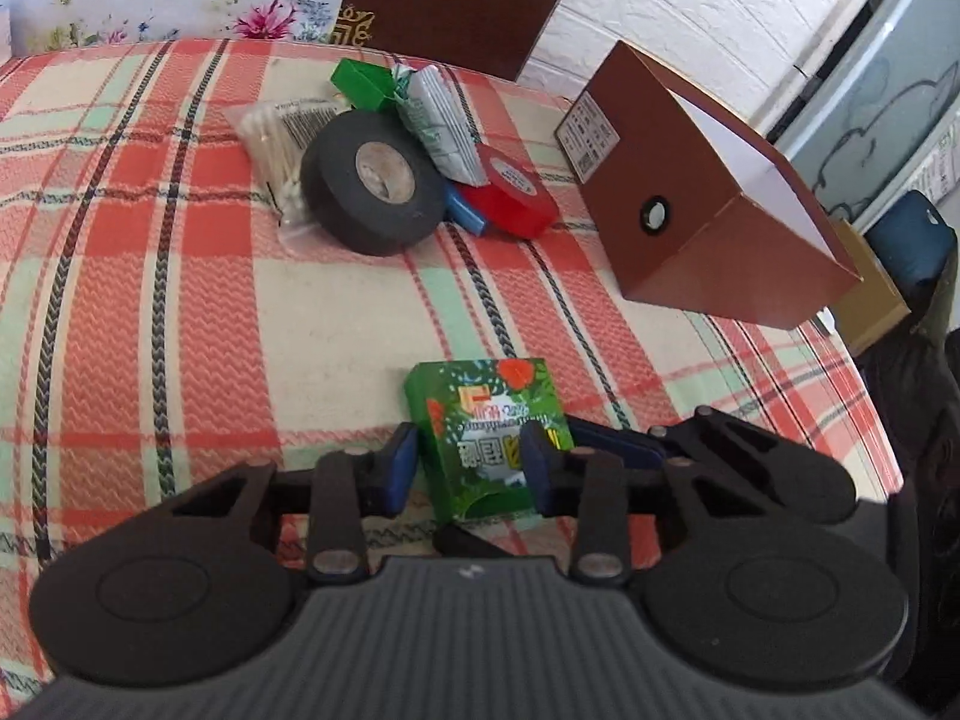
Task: Organize objects
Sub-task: 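Grasp the green snack box with the left gripper, then carry the green snack box into the brown box and release it, then move the left gripper over the table to the black tape roll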
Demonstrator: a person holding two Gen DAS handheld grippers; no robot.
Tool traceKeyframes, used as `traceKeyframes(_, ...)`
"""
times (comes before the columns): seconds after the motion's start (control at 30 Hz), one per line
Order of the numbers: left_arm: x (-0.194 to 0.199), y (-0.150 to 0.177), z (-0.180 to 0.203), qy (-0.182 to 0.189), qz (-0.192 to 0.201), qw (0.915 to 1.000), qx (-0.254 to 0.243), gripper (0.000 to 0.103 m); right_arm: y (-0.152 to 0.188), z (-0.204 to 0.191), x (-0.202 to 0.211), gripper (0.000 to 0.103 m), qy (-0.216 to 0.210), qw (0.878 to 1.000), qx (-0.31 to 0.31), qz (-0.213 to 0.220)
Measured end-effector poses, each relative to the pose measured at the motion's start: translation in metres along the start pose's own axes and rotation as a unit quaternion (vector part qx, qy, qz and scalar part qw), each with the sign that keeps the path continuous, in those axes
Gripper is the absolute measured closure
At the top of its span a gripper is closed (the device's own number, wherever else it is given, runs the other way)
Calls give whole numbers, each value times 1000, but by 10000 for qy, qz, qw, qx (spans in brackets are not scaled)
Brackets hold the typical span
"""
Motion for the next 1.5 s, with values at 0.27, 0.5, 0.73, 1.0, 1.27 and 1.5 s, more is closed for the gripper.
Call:
traceKeyframes(0.27, 34, -58, 98, 135, 639, 9928, -1005, 65, -23, 52, 72, 38, 1205, 9850, 60, 1233)
traceKeyframes(0.5, 0, -126, 210, 379, 860, 9772, -1905, 65, -38, 162, 109, 38, 2022, 9637, -543, 1654)
traceKeyframes(0.73, -77, -174, 265, -75, 889, 9725, -2151, 46, -31, 258, 89, 24, 2793, 9417, -1244, 1403)
traceKeyframes(1.0, -77, -157, 249, -489, 1070, 9668, -2270, 43, -15, 251, 96, 22, 2508, 9327, -1795, 1868)
traceKeyframes(1.27, -37, -136, 242, -675, 1196, 9680, -2102, 43, -14, 222, 107, 22, 2441, 9364, -1778, 1788)
traceKeyframes(1.5, 1, -112, 215, -974, 1364, 9673, -1902, 43, 2, 198, 117, 22, 2338, 9388, -1879, 1692)
Point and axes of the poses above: each gripper's, at about its wrist camera, not at the fingertips, and x roughly against the way its jaws point, z to its right, y to its underside, the point moved 9 cm from there along -x, roughly the way its jaws point, and after that the axes turned 13 degrees about -z, right-handed, at the moved point
